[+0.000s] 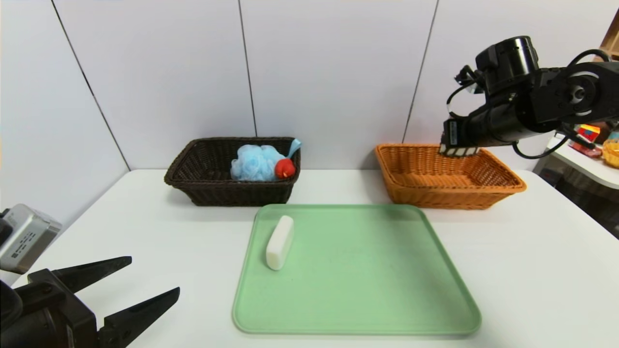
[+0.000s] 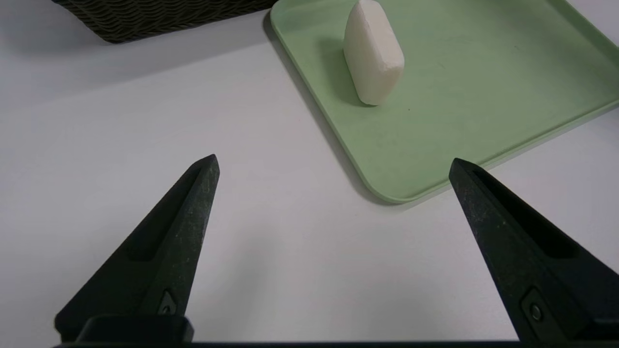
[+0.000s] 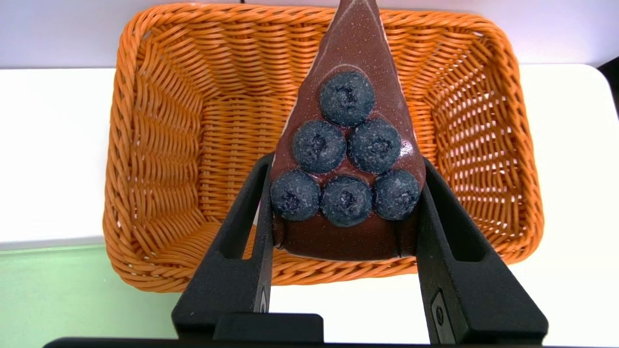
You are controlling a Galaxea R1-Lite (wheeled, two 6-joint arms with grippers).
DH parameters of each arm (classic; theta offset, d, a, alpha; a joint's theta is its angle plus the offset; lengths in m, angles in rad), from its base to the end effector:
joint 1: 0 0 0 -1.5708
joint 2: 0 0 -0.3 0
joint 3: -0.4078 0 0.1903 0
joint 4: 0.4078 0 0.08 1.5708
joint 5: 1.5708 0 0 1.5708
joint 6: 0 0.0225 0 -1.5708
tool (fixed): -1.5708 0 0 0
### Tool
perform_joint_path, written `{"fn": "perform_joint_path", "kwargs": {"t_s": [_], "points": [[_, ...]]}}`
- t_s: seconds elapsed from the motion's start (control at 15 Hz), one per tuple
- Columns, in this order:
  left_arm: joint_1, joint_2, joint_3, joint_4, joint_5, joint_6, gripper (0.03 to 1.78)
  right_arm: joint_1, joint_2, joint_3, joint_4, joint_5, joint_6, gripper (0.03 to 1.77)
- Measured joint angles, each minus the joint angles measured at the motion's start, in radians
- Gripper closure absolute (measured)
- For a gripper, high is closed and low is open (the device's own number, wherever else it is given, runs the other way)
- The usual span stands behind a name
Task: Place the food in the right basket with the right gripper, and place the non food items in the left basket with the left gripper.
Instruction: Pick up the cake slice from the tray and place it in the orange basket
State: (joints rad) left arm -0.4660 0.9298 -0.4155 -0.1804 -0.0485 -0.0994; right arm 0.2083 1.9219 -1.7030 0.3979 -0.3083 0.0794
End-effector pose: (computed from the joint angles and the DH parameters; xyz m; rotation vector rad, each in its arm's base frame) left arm 0.0948 -0.0489 0.1866 -0.0264 0.3551 -0.4925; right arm 0.3662 0.0704 0.2588 -0.0806 0.5918 -0.1203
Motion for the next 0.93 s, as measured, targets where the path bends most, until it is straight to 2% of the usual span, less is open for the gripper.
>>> {"fn": "perform_joint_path", "kwargs": {"t_s": [0.93], "points": [[0.0,0.001,0.002,-0.001,0.0,0.001,0.12,-0.022,0.127,-0.054,0.005,0.019,0.0,0.98]]}}
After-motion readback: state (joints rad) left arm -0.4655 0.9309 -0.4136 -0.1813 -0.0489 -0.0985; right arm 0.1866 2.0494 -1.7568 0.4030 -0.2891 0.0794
